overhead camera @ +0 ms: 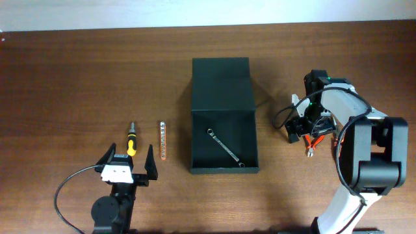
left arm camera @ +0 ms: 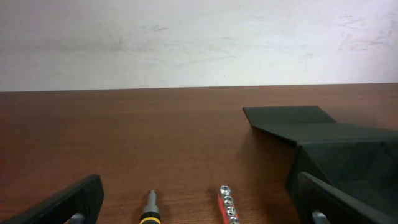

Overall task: Pack container
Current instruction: 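Lower the right gripper and grasp the red-handled cutters, then carry the cutters with the right gripper and lower them into the box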

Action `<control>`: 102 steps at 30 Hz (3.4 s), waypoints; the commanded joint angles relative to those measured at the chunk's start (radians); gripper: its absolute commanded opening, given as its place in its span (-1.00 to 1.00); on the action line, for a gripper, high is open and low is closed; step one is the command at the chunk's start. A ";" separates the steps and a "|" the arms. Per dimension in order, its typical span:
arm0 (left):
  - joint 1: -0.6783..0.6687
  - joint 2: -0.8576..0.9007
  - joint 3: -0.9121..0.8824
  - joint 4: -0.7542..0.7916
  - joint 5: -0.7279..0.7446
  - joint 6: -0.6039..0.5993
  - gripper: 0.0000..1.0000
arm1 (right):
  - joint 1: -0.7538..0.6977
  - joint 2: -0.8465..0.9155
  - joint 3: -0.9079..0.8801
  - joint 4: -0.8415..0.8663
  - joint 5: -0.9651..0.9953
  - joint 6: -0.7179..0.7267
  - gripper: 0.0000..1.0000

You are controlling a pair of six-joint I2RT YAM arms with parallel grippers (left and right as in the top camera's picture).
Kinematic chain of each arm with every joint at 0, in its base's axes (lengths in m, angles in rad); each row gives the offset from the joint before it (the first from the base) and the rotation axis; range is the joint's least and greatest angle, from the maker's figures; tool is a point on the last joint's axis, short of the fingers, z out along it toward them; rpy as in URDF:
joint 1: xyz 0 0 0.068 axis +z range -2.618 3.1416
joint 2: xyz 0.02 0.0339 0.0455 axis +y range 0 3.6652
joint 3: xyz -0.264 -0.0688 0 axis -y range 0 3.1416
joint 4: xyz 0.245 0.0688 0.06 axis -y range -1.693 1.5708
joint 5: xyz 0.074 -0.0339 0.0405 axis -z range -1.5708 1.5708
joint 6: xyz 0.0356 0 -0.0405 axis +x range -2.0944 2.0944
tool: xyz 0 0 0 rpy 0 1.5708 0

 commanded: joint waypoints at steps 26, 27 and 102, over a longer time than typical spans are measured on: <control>0.005 -0.008 -0.003 -0.007 -0.001 0.016 0.99 | -0.001 0.012 -0.030 0.023 0.035 0.030 0.63; 0.005 -0.008 -0.003 -0.007 -0.001 0.016 0.98 | -0.001 0.012 -0.035 0.025 0.035 0.031 0.61; 0.005 -0.008 -0.003 -0.007 -0.001 0.016 0.98 | 0.290 0.011 0.807 -0.521 -0.032 0.026 -0.92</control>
